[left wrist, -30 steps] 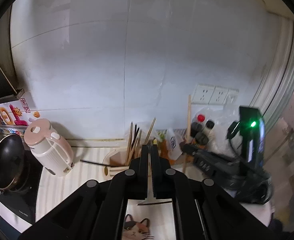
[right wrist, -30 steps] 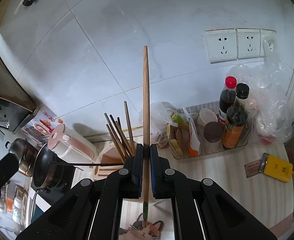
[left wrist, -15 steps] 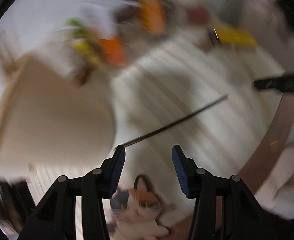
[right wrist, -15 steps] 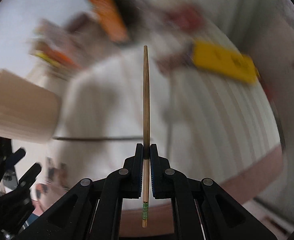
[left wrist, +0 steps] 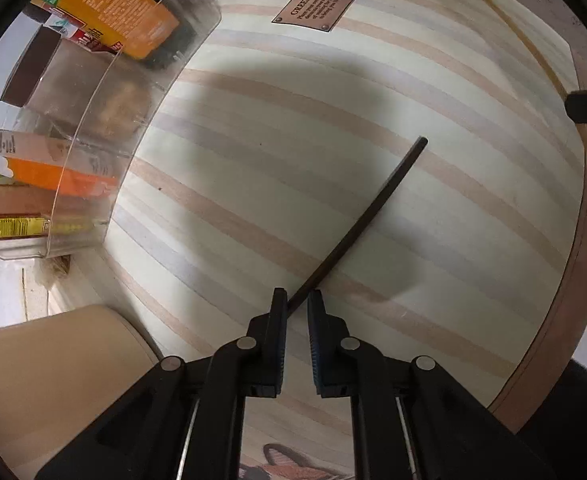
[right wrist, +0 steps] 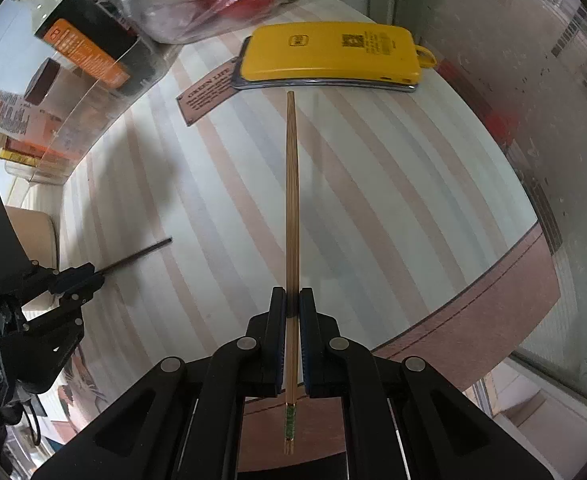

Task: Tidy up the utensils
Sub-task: 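Move the left tool to a black chopstick on the mat while the right tool holds the wooden chopstick, then grasp the black chopstick with the left tool while the right tool regrips the wooden chopstick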

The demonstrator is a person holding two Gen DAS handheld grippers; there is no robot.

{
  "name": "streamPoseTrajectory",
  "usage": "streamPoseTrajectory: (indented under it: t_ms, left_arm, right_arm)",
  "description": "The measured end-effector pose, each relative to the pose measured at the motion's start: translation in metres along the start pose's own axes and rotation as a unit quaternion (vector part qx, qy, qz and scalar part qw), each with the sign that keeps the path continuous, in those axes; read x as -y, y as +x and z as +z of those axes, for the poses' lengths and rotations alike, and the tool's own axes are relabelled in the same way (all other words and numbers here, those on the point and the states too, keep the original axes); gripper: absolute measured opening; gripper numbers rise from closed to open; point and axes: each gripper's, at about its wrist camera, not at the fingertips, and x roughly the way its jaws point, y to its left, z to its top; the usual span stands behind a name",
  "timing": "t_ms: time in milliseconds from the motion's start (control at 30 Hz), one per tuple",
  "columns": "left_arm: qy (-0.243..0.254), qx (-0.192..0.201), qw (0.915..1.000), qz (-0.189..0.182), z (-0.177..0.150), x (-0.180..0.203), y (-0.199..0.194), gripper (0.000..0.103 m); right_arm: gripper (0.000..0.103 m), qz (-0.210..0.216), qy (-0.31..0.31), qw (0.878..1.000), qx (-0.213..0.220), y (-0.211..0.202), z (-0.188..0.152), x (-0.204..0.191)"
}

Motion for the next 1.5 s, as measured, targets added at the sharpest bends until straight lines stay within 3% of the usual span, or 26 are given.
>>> streamPoseTrajectory:
  t_ms: [67,133,267,333,367,433,500,567,700,767,800,867,967,1033,1100,1167,1233,1400,1500]
  left_arm:
    - [-0.043,-0.004,0.9987,-0.027,0.002,-0.005,-0.005,0.000]
    - [-0.125,-0.031,0.9898,-0.060,-0.006,-0.012,-0.004,0.000]
    - [-0.268,-0.046,0.9549,-0.119,-0.043,-0.016,-0.006,0.000]
    - [-0.289,-0.033,0.9480,-0.129,-0.055,-0.014,-0.013,0.000]
    - [-0.283,-0.018,0.9512,-0.122,-0.058,-0.012,-0.022,0.002]
    - [-0.229,0.007,0.9696,-0.086,-0.047,-0.007,-0.037,0.007]
    - [-0.173,0.014,0.9835,-0.052,-0.033,-0.002,-0.045,0.021]
    - [-0.103,0.022,0.9942,-0.018,-0.012,0.001,-0.047,0.044]
    - [0.010,-0.002,0.9987,0.050,0.017,0.009,-0.031,0.046]
    - [0.041,-0.002,0.9978,0.052,0.028,0.012,-0.030,0.046]
    - [0.044,-0.004,0.9980,0.047,0.031,0.011,-0.031,0.043]
    - [0.046,-0.013,0.9988,0.004,0.042,0.014,-0.031,0.006]
    - [0.045,-0.013,0.9986,0.022,0.048,0.021,-0.034,0.005]
    - [0.006,-0.013,0.9998,0.011,0.051,0.019,-0.038,0.005]
    - [-0.075,-0.018,0.9964,-0.035,0.047,0.006,-0.044,0.001]
    - [-0.149,-0.034,0.9852,-0.077,0.036,-0.001,-0.045,0.001]
    - [-0.178,-0.033,0.9795,-0.089,0.028,0.001,-0.047,0.001]
    - [-0.139,0.017,0.9898,-0.025,0.018,0.018,-0.074,0.009]
    - [-0.101,0.027,0.9931,0.053,0.006,0.026,-0.076,0.033]
  right_arm:
    - [0.007,0.000,0.002,1.000,0.001,-0.002,0.001,0.003]
    - [0.007,0.001,0.004,1.000,0.000,-0.003,0.001,0.003]
    - [0.007,0.009,0.004,1.000,-0.004,-0.002,0.000,0.003]
    - [0.007,0.016,0.002,1.000,-0.007,0.001,-0.002,-0.002]
    - [0.007,0.019,-0.001,1.000,-0.009,0.002,-0.004,-0.005]
    - [0.007,0.022,-0.007,1.000,-0.011,0.003,-0.007,-0.010]
    - [0.007,0.022,-0.014,1.000,-0.014,0.005,-0.008,-0.013]
    - [0.007,0.022,-0.022,0.999,-0.015,0.006,-0.007,-0.016]
    - [0.007,0.018,-0.024,0.999,-0.017,0.007,-0.003,-0.015]
    - [0.007,0.016,-0.017,1.000,-0.016,0.005,-0.002,-0.010]
    - [0.007,0.017,-0.015,1.000,-0.015,0.004,-0.001,-0.008]
    - [0.007,0.019,-0.005,1.000,-0.014,0.002,-0.001,-0.003]
    - [0.007,0.021,0.005,1.000,-0.012,0.001,0.000,0.003]
    - [0.007,0.022,0.011,1.000,-0.009,-0.001,-0.001,0.007]
    - [0.007,0.023,0.014,1.000,-0.008,-0.002,-0.001,0.009]
    - [0.007,0.026,0.018,0.999,-0.008,-0.002,-0.002,0.012]
    - [0.007,0.033,0.021,0.999,-0.010,-0.001,-0.003,0.013]
    - [0.007,0.034,0.006,0.999,-0.018,0.005,-0.004,0.010]
    - [0.007,0.016,-0.009,1.000,-0.025,0.016,-0.002,0.002]
